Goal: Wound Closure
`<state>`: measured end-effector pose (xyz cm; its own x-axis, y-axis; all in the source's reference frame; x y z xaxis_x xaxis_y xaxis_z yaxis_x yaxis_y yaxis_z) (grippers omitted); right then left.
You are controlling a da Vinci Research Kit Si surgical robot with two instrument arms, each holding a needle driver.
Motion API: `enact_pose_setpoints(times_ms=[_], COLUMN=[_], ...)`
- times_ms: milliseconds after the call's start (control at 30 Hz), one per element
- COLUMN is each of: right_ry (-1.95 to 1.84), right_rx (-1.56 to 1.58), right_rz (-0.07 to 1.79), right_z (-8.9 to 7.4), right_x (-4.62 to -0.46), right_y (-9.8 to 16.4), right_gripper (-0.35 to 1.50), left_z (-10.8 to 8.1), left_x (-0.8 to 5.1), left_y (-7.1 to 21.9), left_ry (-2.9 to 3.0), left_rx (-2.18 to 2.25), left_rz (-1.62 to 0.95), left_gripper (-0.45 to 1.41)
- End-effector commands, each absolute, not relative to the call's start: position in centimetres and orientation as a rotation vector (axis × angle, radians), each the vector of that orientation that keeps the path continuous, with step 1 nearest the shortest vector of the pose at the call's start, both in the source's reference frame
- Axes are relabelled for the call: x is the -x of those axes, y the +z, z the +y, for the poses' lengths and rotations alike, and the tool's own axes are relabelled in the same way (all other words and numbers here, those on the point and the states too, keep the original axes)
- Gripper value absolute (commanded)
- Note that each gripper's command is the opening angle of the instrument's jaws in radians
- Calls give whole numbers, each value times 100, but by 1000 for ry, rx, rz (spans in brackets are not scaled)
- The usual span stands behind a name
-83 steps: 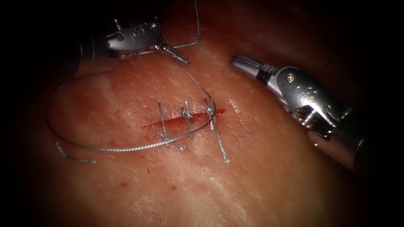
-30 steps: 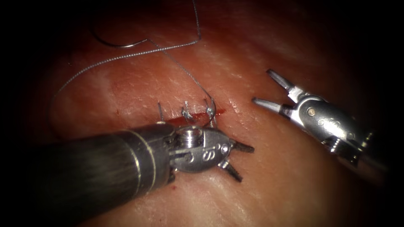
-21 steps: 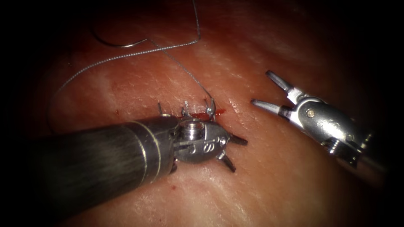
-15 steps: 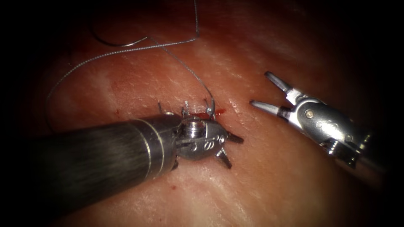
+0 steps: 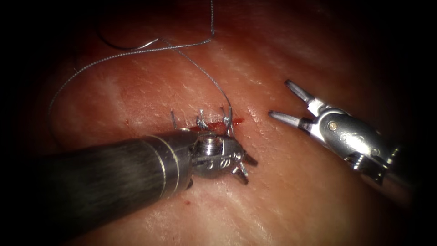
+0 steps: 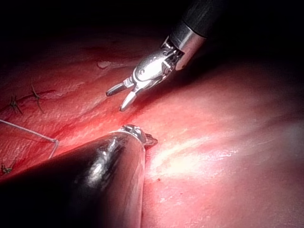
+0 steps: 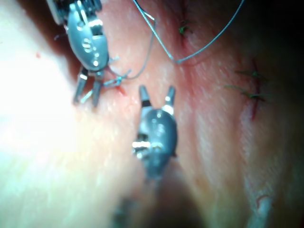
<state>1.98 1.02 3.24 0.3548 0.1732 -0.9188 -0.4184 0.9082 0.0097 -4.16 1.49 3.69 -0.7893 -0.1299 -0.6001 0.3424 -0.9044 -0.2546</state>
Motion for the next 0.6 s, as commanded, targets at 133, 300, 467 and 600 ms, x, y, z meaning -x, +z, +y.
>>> enact_pose_setpoints(times_ms=[133, 300, 467, 600], right_ry=[386, 385, 378, 373], right_rx=[244, 244, 243, 228], right_rz=[1152, 1153, 1151, 1138], right_z=[106, 103, 99, 90], right_x=[-204, -203, -200, -200], right_y=[327, 325, 329, 335], right_gripper=[52, 52, 52, 53], left_z=[161, 187, 223, 244], left_x=[419, 408, 391, 379], left_y=[373, 361, 345, 340], left_ry=[-2689, -2712, -2726, -2728], left_rx=[-902, -1090, -1329, -1450], left_rz=[539, 464, 371, 320], left_gripper=[-45, -45, -45, -45])
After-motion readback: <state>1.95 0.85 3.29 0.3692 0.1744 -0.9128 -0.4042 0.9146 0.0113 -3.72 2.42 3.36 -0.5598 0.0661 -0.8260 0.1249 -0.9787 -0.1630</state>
